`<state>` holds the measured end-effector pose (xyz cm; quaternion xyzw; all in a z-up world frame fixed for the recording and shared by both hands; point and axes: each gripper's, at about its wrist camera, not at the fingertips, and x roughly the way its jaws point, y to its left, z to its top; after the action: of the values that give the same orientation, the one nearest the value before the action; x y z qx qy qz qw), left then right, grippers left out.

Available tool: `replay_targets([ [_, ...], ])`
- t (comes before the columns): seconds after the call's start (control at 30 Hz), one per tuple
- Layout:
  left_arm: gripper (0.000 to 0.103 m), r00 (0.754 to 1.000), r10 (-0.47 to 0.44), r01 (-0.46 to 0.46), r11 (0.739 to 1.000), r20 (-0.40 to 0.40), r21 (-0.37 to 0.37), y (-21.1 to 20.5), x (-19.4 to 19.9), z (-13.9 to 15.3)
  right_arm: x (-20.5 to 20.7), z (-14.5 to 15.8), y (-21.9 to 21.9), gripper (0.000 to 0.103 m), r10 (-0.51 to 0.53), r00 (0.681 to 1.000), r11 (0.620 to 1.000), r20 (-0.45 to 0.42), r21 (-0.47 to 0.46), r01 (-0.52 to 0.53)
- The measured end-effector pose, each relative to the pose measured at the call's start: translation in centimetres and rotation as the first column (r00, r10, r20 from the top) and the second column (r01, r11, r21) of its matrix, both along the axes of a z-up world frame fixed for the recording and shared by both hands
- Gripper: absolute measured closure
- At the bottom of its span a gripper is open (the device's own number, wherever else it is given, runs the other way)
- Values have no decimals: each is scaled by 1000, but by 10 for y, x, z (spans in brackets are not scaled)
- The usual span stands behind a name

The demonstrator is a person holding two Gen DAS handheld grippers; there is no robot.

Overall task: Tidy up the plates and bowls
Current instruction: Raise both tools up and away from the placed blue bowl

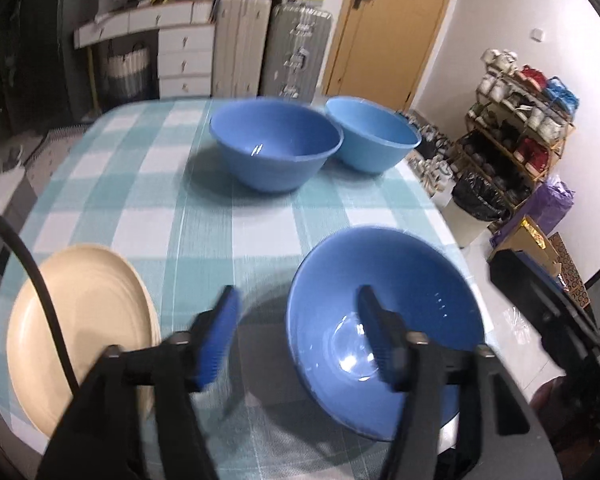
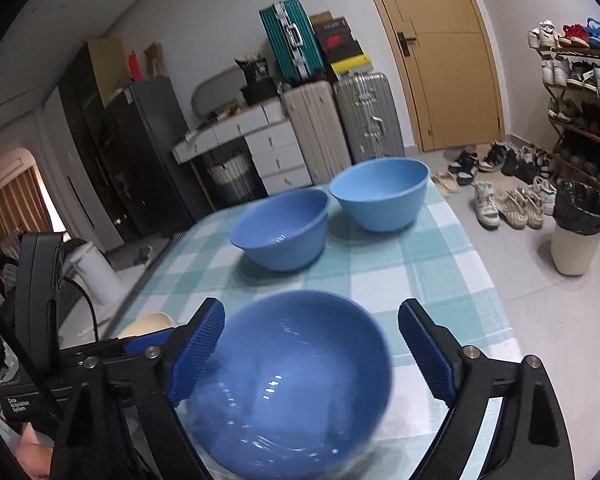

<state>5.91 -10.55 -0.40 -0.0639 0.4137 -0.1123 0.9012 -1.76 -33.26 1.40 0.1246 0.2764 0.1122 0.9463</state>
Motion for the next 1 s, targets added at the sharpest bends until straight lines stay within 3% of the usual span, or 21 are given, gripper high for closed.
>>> replay_targets([
  [0.03, 18, 999, 1, -1, 1000, 38, -3, 2, -3, 6, -1, 1, 3, 11, -2, 1000, 1000, 10, 2, 2],
  [0.2, 17, 987, 30, -32, 999, 160, 9, 12, -11, 26, -5, 7, 9, 2, -20, 997, 999, 68, 36, 18],
  [0.3, 8, 976, 56, -65, 997, 213, 35, 16, -14, 32, -7, 10, 7, 1, -39, 994, 995, 98, 92, 30],
  [0.4, 7, 958, 76, -91, 995, 275, 43, 21, -21, 39, -11, 8, 6, 1, -45, 992, 992, 121, 124, 30],
  [0.63, 0, 907, 96, -123, 992, 410, 39, 25, -41, 52, -34, 16, 18, 1, -38, 972, 999, 232, 24, 33],
  [1.0, 0, 907, 125, -143, 990, 401, 15, 31, -39, 48, -41, 15, 42, 1, 27, 963, 995, 269, -101, 1],
])
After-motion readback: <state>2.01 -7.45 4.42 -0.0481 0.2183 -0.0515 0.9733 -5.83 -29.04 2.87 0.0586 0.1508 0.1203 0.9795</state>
